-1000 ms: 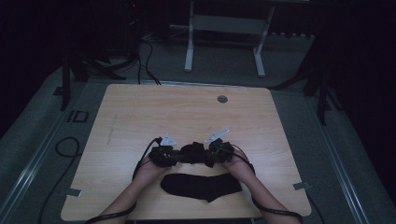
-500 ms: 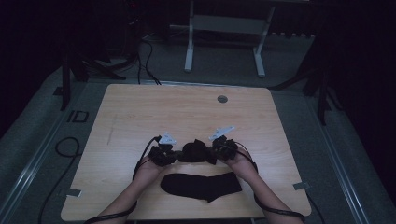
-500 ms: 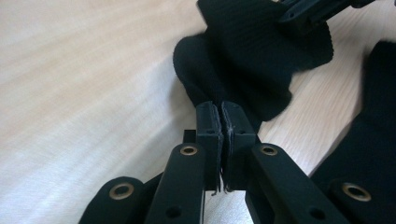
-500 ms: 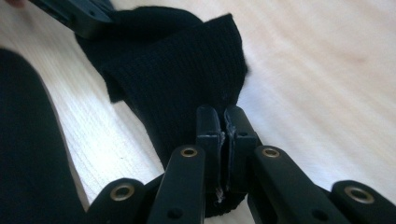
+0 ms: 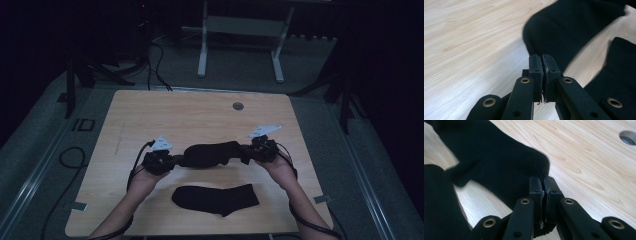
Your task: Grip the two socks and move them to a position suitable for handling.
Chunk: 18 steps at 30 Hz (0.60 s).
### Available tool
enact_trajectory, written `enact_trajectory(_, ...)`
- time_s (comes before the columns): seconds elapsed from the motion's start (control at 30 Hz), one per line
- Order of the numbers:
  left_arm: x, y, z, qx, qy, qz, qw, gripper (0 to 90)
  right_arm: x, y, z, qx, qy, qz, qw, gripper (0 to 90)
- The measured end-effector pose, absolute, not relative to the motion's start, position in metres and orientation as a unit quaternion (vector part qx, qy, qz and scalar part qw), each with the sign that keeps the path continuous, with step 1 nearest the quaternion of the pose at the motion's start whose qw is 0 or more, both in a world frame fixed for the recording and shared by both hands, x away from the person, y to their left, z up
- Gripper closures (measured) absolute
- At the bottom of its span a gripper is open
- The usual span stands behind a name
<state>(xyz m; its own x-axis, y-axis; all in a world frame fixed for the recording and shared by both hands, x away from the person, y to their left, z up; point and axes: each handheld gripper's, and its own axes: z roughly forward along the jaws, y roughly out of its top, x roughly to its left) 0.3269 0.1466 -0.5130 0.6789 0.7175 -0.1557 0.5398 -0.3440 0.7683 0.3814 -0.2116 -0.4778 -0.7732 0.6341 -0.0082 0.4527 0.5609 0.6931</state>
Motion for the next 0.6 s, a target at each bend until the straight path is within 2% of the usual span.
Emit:
enact_trajectory(0.23,0.324,0.153,-0.517,0.816,0.393,0.105,0.410,87.4,0.385,-0.218,-0.490,0.307,0.888,0.325,0.108,86.0)
enact_trajectory(0.6,0.333,0.144,-0.546,0.829,0.403,0.063,0.383,87.2,0.395,-0.213,-0.517,0.313,0.900,0.291,0.089,83.8)
